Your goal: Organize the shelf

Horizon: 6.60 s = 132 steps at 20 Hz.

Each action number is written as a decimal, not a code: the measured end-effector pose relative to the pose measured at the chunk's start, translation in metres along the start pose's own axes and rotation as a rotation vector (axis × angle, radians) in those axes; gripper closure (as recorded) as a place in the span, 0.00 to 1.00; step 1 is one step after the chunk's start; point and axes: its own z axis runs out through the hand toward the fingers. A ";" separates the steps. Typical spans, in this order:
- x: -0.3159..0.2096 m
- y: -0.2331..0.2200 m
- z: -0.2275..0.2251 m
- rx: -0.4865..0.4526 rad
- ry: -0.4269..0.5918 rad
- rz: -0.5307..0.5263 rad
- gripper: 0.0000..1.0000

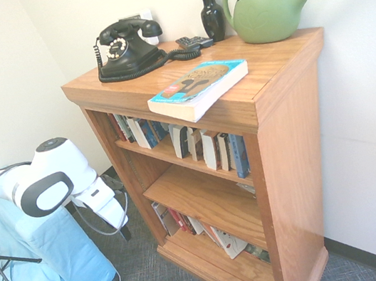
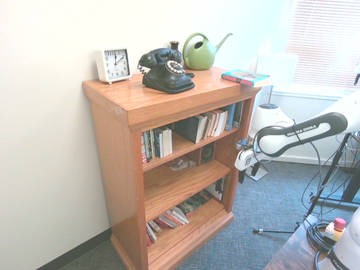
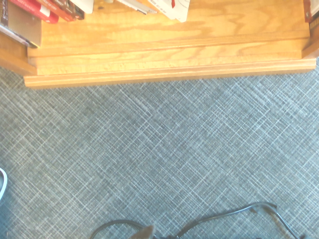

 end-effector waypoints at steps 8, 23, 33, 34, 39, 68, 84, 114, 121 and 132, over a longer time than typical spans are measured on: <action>0.032 0.022 -0.005 -0.058 0.132 -0.044 0.00; 0.084 0.077 -0.137 -0.315 0.829 -0.273 0.00; 0.078 0.047 -0.200 -0.382 1.099 -0.405 0.00; 0.080 0.047 -0.205 -0.398 1.115 -0.408 0.00; 0.090 0.036 -0.215 -0.444 1.171 -0.461 0.00; 0.164 -0.019 -0.228 -0.469 1.237 -0.478 1.00; 0.177 -0.026 -0.222 -0.510 1.204 -0.455 1.00; 0.098 0.077 -0.284 -0.133 1.066 -0.075 1.00; 0.051 0.114 -0.279 0.040 0.935 -0.013 1.00; -0.009 0.085 -0.213 0.202 0.716 -0.034 1.00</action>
